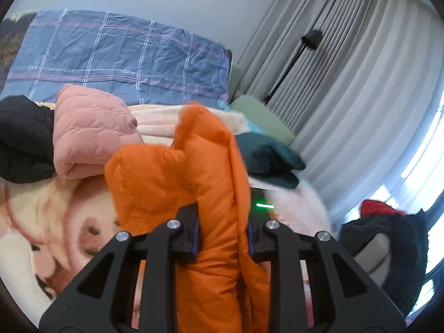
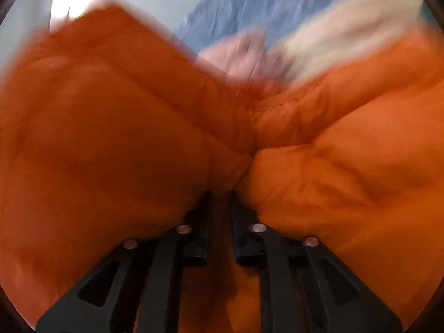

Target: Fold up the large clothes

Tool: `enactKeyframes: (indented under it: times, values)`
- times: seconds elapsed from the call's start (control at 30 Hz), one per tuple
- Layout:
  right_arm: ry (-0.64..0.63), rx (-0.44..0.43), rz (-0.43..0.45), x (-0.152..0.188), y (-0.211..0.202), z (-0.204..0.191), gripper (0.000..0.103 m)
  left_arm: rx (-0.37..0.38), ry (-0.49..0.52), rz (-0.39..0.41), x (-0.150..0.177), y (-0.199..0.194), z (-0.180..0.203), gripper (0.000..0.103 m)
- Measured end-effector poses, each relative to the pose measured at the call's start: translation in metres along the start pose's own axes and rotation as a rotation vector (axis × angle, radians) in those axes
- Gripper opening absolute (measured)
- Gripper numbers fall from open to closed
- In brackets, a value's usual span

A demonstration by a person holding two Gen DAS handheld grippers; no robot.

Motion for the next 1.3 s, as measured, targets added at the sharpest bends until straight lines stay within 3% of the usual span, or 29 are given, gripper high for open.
enactKeyframes:
  times: [0.07, 0.13, 0.2, 0.27, 0.33, 0.4, 0.6, 0.8, 0.9, 1.07, 1.23, 1.3]
  values:
    - [-0.025, 0.019, -0.003, 0.000, 0.013, 0.000, 0.000, -0.079, -0.009, -0.054, 0.009, 0.022, -0.011, 0.024]
    - [-0.058, 0.036, -0.010, 0.002, 0.010, -0.003, 0.000, -0.064, -0.130, -0.107, 0.017, 0.043, -0.023, 0.024]
    - [-0.061, 0.076, 0.003, 0.000, -0.009, -0.001, 0.001, -0.035, -0.204, -0.108, 0.014, 0.052, -0.024, 0.024]
    - [-0.095, 0.155, 0.067, -0.007, -0.042, -0.002, 0.005, -0.030, -0.191, -0.099, 0.011, 0.056, -0.017, 0.024]
    - [-0.175, 0.237, 0.185, -0.012, -0.095, -0.007, 0.009, -0.039, -0.150, -0.096, 0.011, 0.058, -0.006, 0.024]
    - [-0.220, 0.222, 0.258, -0.004, -0.141, -0.014, 0.013, -0.035, -0.123, -0.092, 0.012, 0.061, 0.006, 0.024]
    - [-0.237, 0.283, 0.291, 0.054, -0.211, 0.012, 0.013, -0.002, -0.049, -0.113, 0.024, 0.082, 0.047, 0.027]
    - [-0.229, 0.302, 0.397, 0.081, -0.259, 0.028, 0.025, 0.043, -0.016, -0.235, 0.060, 0.146, 0.089, 0.027]
    - [-0.207, 0.372, 0.390, 0.081, -0.261, 0.050, 0.025, 0.134, -0.044, -0.307, 0.087, 0.175, 0.110, 0.026]
    - [-0.161, 0.349, 0.356, 0.073, -0.256, 0.067, 0.023, 0.208, -0.018, -0.302, 0.104, 0.187, 0.126, 0.029]
    - [-0.165, 0.326, 0.480, 0.059, -0.303, 0.051, 0.025, 0.254, -0.068, -0.302, 0.113, 0.195, 0.124, 0.030]
    - [-0.127, 0.243, 0.522, 0.061, -0.323, 0.041, 0.035, 0.282, -0.082, -0.301, 0.115, 0.195, 0.126, 0.030]
Point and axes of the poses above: each gripper's, at about its wrist camera, not at the fingertips, and y roughly the way its jaws point, z to its right, x to its underside, the point moved 9 cm from there along y, roughly the way its jaws point, and after that the axes turned 12 degrees about z, right-handed, at the moved point
